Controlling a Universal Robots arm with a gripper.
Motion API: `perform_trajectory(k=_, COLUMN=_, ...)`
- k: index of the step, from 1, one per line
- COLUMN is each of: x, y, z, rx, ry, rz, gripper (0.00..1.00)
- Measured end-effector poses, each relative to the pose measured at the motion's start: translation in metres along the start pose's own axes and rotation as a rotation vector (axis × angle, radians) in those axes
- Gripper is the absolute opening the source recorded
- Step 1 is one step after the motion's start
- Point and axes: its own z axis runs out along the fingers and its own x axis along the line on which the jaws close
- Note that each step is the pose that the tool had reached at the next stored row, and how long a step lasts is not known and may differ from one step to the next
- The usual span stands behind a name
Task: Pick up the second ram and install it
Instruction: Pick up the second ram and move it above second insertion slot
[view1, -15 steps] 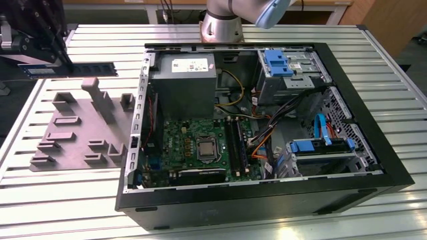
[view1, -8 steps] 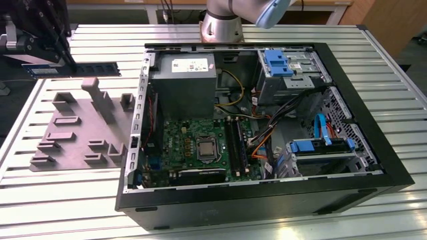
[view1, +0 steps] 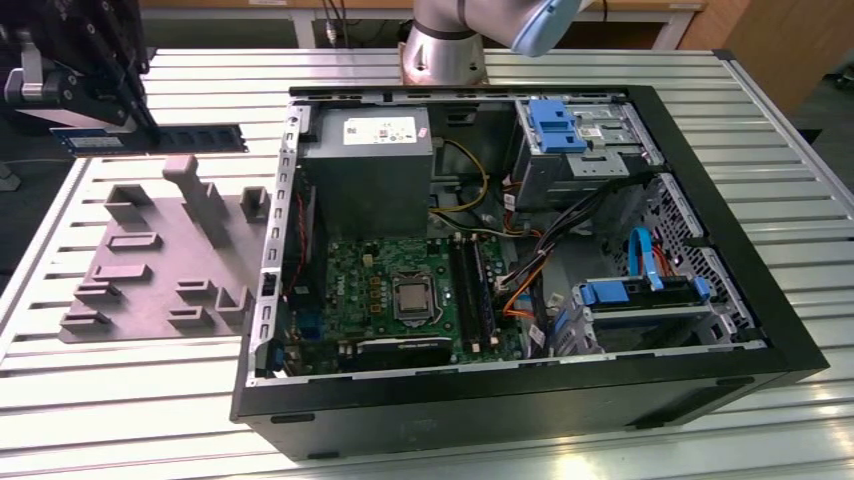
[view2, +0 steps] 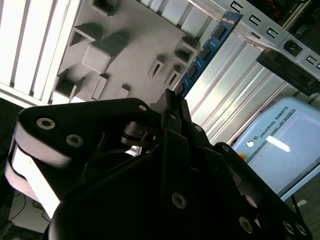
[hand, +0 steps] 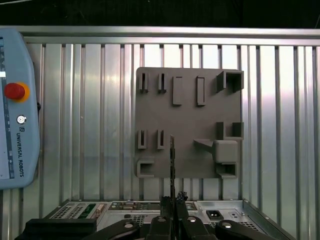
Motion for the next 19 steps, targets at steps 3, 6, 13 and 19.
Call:
perform_trajectory(k=3, x=0.0000, y=-0.0017, z=0.0000, rx=0.0000, ry=0.0000, rz=0.000, gripper=0.14)
perform_trajectory(k=6, x=0.0000, y=-0.0037, z=-0.0001, rx=0.0000, ry=0.0000, rz=0.000, gripper=0.14)
perform_trajectory(k=13, x=-0.0001, y=-0.0091, z=-0.0001, rx=0.0000, ry=0.0000, rz=0.000, gripper=0.14)
perform_trajectory(k=19, x=-0.0002, y=-0.0131, z=-0.0002, rx=0.0000, ry=0.0000, rz=0.000, gripper=0.14)
